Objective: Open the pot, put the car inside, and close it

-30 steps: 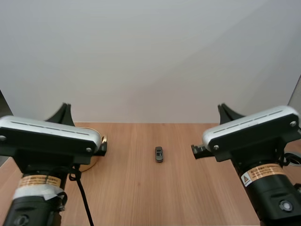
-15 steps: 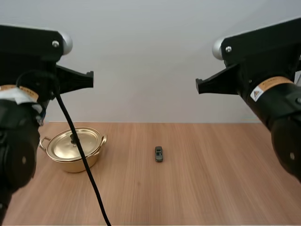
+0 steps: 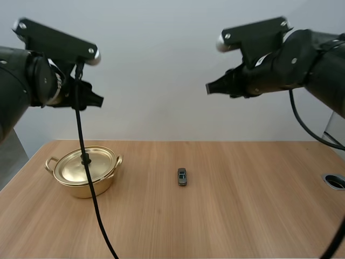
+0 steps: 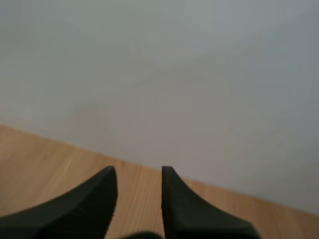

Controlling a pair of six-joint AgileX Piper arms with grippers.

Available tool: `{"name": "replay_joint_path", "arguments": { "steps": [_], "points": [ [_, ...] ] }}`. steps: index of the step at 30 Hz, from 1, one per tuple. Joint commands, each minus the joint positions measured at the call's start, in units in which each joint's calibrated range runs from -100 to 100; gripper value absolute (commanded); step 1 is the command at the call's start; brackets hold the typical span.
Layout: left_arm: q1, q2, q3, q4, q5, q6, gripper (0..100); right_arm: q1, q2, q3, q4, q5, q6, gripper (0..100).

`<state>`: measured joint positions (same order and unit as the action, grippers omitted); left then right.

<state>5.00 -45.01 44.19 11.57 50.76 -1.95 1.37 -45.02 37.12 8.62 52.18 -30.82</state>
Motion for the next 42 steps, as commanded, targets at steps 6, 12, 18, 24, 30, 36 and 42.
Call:
{"name": "replay_joint_path", "arguments": {
  "steps": [6,12,18,24,30,36,42],
  "points": [
    [0.0,7.82,4.14,-5.24,31.5,-1.02,100,-0.02,4.48,0.0,13.59,34.44,-8.41,100],
    [0.0,11.66,6.56,-0.35,16.17,-3.39,100,-0.02,5.28,0.0,15.14,34.25,-8.41,100],
    [0.0,11.44,6.58,-0.25,3.74,-3.39,100,-0.02,5.28,0.0,15.14,36.99,-8.41,100],
    [0.0,12.21,6.58,-0.23,-6.54,-4.32,100,-0.02,5.28,0.0,15.14,39.7,-8.41,100],
    [0.0,19.42,6.58,-0.12,-10.19,-5.26,100,-0.02,5.02,0.0,15.14,45.56,-8.41,100],
    [0.0,26.23,6.58,-0.12,-10.0,-5.46,100,-0.02,4.07,0.0,15.14,46.1,-8.31,100],
    [0.91,26.9,6.58,-0.12,-8.83,-6.52,100,-0.02,3.08,0.0,15.14,46.98,-8.31,100]
  ]
}}
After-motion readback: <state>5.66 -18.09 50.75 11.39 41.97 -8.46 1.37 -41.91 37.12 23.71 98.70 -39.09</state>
